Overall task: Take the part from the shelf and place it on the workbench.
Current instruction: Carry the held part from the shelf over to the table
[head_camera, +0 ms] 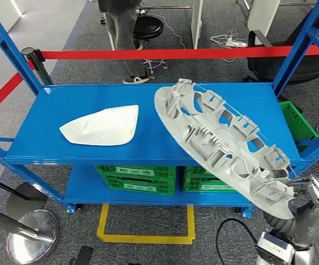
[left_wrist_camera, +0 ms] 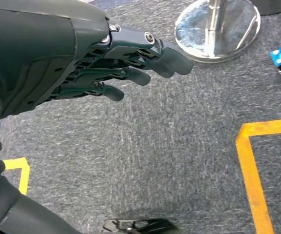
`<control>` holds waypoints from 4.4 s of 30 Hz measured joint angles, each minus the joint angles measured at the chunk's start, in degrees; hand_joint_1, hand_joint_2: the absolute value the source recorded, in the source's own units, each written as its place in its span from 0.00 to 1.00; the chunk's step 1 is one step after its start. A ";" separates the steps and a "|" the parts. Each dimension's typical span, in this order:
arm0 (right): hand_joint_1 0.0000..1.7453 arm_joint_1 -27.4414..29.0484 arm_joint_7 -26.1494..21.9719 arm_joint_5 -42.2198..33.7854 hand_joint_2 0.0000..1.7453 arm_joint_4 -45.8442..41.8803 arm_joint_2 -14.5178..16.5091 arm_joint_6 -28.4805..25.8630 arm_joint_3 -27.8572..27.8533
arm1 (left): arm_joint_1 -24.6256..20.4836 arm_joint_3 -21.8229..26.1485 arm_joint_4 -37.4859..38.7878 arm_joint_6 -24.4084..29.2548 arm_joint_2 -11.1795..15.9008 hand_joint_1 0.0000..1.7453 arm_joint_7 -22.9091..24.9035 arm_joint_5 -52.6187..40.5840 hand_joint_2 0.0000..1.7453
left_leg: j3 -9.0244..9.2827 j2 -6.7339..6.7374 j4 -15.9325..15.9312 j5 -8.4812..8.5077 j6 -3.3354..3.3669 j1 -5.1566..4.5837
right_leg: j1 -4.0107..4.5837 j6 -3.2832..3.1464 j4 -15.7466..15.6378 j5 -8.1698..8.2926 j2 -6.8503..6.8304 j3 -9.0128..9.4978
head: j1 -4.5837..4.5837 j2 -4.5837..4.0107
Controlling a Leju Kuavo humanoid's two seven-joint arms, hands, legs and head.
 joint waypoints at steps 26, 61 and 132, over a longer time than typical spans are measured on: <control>1.00 1.05 -1.01 -1.36 1.00 -1.34 -0.02 -0.02 -0.44 | -0.12 0.01 0.02 0.13 -0.03 0.00 0.26 -0.13 1.00 | 4.28 0.25 -13.56 7.38 0.52 -0.36 | -0.04 0.22 -0.84 -0.89 -0.07 2.30 | 0.11 0.00; 1.00 1.96 -0.95 -1.91 1.00 -1.90 -0.07 0.02 -1.21 | -0.05 0.03 0.02 0.22 -0.09 0.00 0.69 -0.33 1.00 | 0.47 0.27 -1.38 0.64 -0.23 -0.04 | 0.24 -0.44 -2.60 0.39 -0.17 2.22 | -0.22 0.00; 1.00 5.20 -0.94 -5.19 1.00 -4.02 -0.32 0.00 -4.11 | -0.57 -0.10 0.04 0.33 -0.36 0.00 1.08 -1.21 1.00 | 11.44 0.20 -18.86 6.47 3.06 -0.74 | 0.83 1.41 -0.87 1.29 -0.12 -0.45 | -0.28 0.00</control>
